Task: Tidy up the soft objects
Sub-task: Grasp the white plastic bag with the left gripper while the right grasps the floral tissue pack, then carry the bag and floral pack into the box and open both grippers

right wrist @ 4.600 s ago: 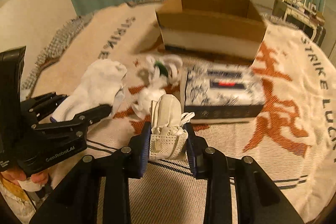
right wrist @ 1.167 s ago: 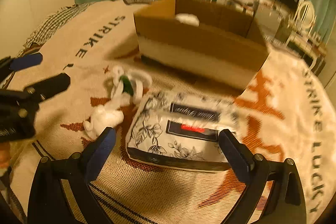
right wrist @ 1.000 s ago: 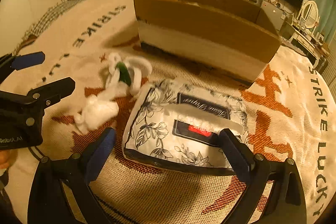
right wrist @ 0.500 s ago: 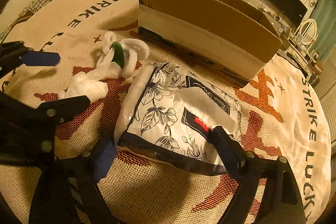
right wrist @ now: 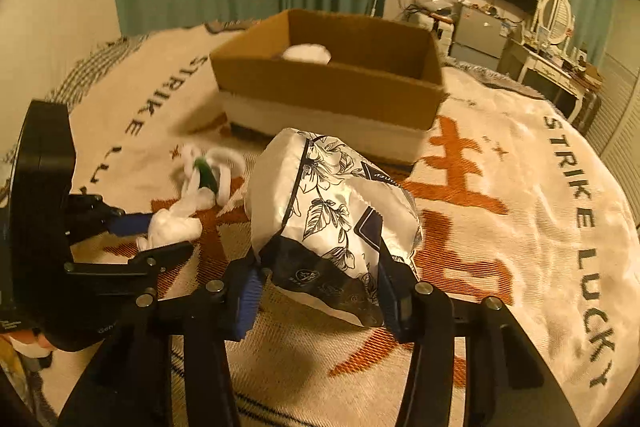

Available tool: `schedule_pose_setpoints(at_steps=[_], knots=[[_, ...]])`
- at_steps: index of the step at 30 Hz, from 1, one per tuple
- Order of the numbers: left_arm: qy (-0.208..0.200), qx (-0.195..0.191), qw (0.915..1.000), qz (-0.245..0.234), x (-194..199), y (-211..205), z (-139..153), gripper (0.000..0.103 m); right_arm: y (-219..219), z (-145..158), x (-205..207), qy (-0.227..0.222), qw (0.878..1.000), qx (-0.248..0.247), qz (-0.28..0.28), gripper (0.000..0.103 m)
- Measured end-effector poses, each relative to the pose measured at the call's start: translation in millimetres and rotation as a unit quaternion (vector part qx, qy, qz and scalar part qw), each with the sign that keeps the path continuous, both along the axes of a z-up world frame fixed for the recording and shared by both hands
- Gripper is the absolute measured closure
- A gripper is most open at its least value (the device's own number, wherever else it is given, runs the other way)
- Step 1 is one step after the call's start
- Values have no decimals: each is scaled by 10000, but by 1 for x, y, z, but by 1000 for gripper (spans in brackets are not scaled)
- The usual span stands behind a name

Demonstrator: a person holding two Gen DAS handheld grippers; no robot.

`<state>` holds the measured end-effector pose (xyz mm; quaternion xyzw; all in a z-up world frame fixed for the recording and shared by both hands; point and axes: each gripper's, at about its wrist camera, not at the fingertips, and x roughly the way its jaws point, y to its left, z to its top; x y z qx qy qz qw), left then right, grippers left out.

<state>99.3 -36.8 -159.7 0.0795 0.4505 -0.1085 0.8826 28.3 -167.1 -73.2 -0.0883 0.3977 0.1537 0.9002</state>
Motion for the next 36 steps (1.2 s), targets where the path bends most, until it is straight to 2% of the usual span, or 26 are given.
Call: schedule_pose_setpoints(at_steps=[5,11,22,29,36], knots=[[-279,-81,9995,97,-20,2,31,73,-10,34,-23,-229,9996,138,-72,54],[-861,-142,9962,29,-54,1,89,73,-15,80,-55,-591,9978,303,-30,54],[-1815,-340,9827,121,-96,0,178,73,-18,163,-98,-1333,9897,516,120,54],[-2208,-614,9733,128,-80,-1,217,73,-18,207,-83,-1739,9822,647,286,54],[-2419,-508,9689,128,-18,2,232,73,-15,229,-25,-2009,9767,678,325,54]])
